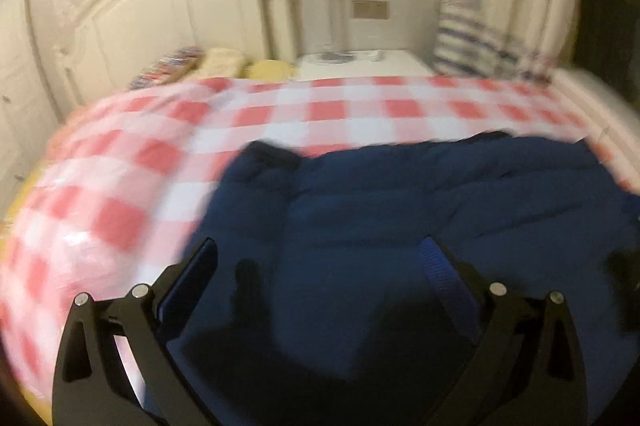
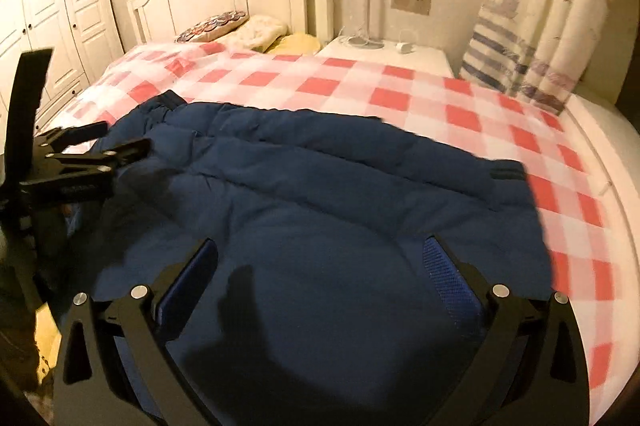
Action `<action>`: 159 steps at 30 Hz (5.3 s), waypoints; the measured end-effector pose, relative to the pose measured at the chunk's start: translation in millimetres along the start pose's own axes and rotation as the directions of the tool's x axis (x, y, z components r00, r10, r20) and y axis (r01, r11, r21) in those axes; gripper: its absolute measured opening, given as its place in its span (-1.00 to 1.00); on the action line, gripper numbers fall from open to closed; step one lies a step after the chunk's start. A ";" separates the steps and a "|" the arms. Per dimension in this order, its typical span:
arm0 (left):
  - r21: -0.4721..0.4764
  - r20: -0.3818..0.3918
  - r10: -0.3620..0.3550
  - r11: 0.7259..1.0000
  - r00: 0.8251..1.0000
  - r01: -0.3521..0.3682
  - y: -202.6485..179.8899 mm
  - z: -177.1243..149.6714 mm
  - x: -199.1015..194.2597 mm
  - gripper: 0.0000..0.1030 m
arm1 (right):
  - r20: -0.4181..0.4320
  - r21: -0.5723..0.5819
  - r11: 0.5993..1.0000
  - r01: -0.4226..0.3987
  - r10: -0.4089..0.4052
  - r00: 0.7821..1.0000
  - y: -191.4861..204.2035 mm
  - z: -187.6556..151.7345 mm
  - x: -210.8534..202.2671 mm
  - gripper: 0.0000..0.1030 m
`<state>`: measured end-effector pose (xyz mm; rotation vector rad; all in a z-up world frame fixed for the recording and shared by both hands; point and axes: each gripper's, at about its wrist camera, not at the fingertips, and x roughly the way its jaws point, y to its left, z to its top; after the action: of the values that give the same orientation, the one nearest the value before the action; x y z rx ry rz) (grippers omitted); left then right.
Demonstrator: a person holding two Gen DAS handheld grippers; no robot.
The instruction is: Fold large clothes
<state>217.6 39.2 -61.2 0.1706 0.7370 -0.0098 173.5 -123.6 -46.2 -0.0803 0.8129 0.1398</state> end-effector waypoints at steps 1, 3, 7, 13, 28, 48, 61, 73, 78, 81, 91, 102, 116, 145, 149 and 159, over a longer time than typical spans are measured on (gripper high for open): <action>-0.008 -0.023 0.015 1.000 1.000 -0.016 5.1 -5.8 6.9 0.95 | -0.011 0.006 1.000 0.028 -0.028 1.000 -5.5 -5.9 2.4 0.91; -0.105 -0.075 -0.090 0.991 0.993 0.082 24.2 -14.8 21.6 0.96 | -0.037 0.080 0.997 -0.022 0.025 0.999 -24.0 -20.9 18.3 0.91; -0.131 -0.087 -0.089 0.988 0.992 0.077 29.0 -12.8 25.5 0.96 | -0.010 0.102 0.994 -0.042 0.043 0.999 -29.5 -21.9 21.9 0.91; -0.129 0.004 -0.112 0.985 0.994 0.112 21.8 -18.2 -23.0 0.94 | 0.062 0.070 0.996 -0.049 0.044 0.997 -7.1 -24.9 -15.5 0.91; 0.086 0.007 -0.097 0.992 0.995 0.096 -35.3 -68.5 -41.8 0.96 | 0.038 -0.122 0.992 0.011 -0.007 0.999 33.5 -52.4 -19.1 0.90; 0.064 0.040 -0.058 0.996 0.998 0.055 -2.6 -100.0 -44.4 0.96 | 0.117 0.004 0.999 -0.040 0.040 0.992 26.9 -83.1 -46.2 0.90; 0.066 0.041 -0.055 0.996 0.998 0.052 -4.7 -101.6 -45.6 0.96 | 0.137 -0.059 0.997 0.045 -0.037 0.990 35.1 -85.8 -47.3 0.89; -0.014 0.042 -0.048 0.999 0.998 0.049 11.4 -102.6 -63.2 0.93 | 0.091 0.103 0.994 -0.021 0.012 0.996 -25.3 -108.2 -26.5 0.91; -0.030 0.035 -0.026 0.999 0.999 0.027 36.0 -120.6 -70.7 0.95 | 0.097 0.105 0.994 -0.023 0.013 0.995 -24.1 -110.1 -26.0 0.91; -0.039 0.037 -0.057 0.998 0.998 0.058 43.9 -127.9 -65.7 0.96 | 0.094 0.106 0.994 -0.023 0.013 0.995 -23.7 -108.2 -24.8 0.91; 0.056 0.098 -0.171 0.985 0.981 0.166 -9.7 -68.4 -93.4 0.87 | 0.129 0.148 0.989 -0.022 0.002 0.992 -25.8 -99.0 -51.2 0.90; 0.103 -0.045 -0.154 0.982 0.987 0.158 -57.6 -18.4 8.2 0.96 | 0.049 -0.056 0.997 -0.052 0.055 0.997 16.2 -46.3 6.1 0.91; 0.119 -0.032 -0.135 0.983 0.990 0.138 -60.6 -24.4 8.9 0.96 | 0.019 -0.027 0.996 0.080 -0.080 0.997 -14.8 52.9 19.6 0.90; 0.038 -0.182 0.045 0.999 0.982 -0.039 -9.4 43.5 93.1 0.96 | -0.048 0.076 0.997 0.020 -0.017 0.999 -14.7 66.3 55.4 0.90; 0.026 -0.181 0.033 0.999 0.983 -0.029 -5.6 43.7 93.2 0.96 | -0.099 -0.086 0.996 0.025 -0.034 0.994 34.8 75.0 79.6 0.90; 0.008 -0.186 0.014 1.000 0.982 -0.013 -1.1 43.0 95.0 0.96 | -0.096 0.006 0.999 0.047 -0.047 0.994 -2.8 68.8 65.6 0.90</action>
<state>316.7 36.1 -93.7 0.1845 0.9229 0.0170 267.9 -111.7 -46.8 -0.0990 0.9064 0.0887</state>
